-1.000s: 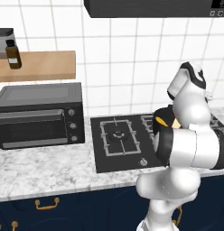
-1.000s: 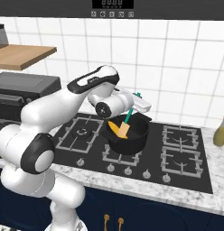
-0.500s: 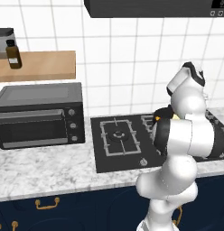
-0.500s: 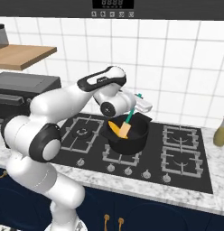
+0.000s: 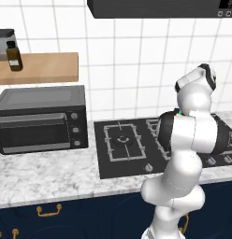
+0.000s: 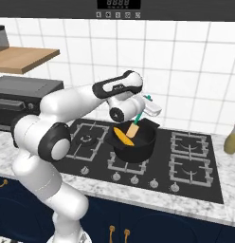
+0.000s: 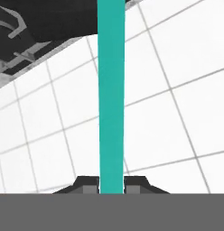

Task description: Put the corn and broccoli in the pot. Retrieve the spatula and lightly stir the vegetables in the pot.

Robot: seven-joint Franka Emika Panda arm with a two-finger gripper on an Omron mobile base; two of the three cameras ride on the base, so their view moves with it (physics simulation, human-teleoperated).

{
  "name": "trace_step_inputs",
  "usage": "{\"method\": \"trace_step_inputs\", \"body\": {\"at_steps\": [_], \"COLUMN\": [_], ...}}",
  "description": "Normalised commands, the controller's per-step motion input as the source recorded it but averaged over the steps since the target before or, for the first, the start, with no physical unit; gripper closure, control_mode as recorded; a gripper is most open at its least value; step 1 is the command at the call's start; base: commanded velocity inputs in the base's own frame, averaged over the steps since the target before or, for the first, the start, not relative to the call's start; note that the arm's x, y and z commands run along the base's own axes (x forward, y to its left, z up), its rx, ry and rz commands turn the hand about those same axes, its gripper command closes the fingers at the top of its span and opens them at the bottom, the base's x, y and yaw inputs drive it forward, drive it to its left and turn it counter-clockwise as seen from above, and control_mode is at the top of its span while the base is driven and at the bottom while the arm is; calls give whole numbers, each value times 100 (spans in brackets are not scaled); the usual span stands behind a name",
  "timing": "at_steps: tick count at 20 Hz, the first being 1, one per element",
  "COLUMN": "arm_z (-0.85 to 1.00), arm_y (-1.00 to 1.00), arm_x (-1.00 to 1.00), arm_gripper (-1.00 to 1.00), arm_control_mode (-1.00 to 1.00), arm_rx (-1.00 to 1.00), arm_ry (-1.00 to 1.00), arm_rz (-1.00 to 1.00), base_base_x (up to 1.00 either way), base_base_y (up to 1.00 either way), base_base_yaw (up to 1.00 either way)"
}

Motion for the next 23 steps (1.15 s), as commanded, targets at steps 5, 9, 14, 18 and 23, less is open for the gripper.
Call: {"method": "trace_step_inputs", "body": {"at_steps": [5,9,14,18,23], "arm_z": [-52,-30,-12,-4,-13], "arm_y": [19,4,0,0,12], "arm_x": [18,3,0,0,0], "arm_gripper": [100,100,100,100,100], "arm_control_mode": [-100,-100,-100,-100,-100], "arm_rx": [0,0,0,0,0], "arm_ry": [-2,0,0,4,7], "arm_rz": [-10,-9,-7,-4,-2], "base_base_x": [0,0,0,0,0], "base_base_y": [0,0,0,0,0], "base_base_yaw": [0,0,0,0,0]}}
